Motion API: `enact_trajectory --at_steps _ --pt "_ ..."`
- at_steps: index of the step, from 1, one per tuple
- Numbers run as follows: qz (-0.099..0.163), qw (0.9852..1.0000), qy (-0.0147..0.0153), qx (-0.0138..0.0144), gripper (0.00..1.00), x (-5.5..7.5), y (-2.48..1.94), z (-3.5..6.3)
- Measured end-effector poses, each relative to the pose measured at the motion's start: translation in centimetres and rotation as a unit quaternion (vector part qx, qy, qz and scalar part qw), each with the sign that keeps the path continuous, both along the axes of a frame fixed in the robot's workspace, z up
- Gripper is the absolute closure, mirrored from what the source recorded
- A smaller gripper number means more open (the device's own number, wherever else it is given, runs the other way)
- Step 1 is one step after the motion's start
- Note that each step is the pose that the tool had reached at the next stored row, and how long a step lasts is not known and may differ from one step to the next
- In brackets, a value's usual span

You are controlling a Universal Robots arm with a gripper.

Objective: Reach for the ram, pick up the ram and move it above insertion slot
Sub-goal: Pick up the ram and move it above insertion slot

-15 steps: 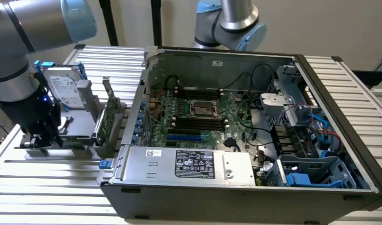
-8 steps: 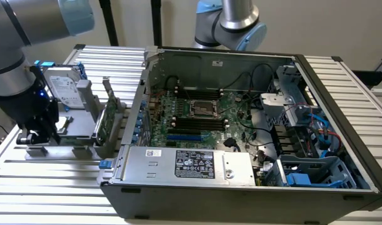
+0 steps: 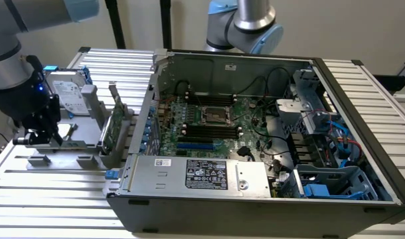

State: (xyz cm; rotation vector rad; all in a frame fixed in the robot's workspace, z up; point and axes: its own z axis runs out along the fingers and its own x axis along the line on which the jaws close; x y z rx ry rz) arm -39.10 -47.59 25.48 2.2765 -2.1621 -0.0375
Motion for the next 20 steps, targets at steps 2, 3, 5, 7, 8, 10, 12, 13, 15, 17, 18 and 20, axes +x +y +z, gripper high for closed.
enact_trajectory --at_steps 2,3,5,7,8,10,12,13,15,17,18,20 --pt "0.000 1.0000 0.0001 0.0019 0.87 0.6 -0.01 0.64" --pt "0.000 1.0000 0.0001 0.0027 0.87 1.0 -0.02 0.98" --pt "0.000 1.0000 0.0000 0.0043 0.87 1.7 -0.03 1.73" --pt "0.000 1.0000 0.0001 0.0055 0.87 2.5 -0.05 2.51" --pt "0.000 1.0000 0.0001 0.0060 0.87 2.8 -0.07 2.92" --pt "0.000 1.0000 0.0001 0.0071 0.87 3.6 -0.09 3.75" --pt "0.000 1.0000 0.0000 0.0088 0.87 4.4 -0.13 4.53" --pt "0.000 1.0000 0.0001 0.0097 0.87 4.9 -0.15 4.92" --pt "0.000 0.9999 0.0001 0.0118 0.87 5.8 -0.21 5.72" --pt "0.000 0.9999 0.0001 0.0137 0.87 6.6 -0.26 6.51" --pt "0.001 0.9999 0.0000 0.0146 0.87 7.1 -0.30 6.97" --pt "0.001 0.9999 0.0000 0.0157 0.87 7.9 -0.38 7.88"
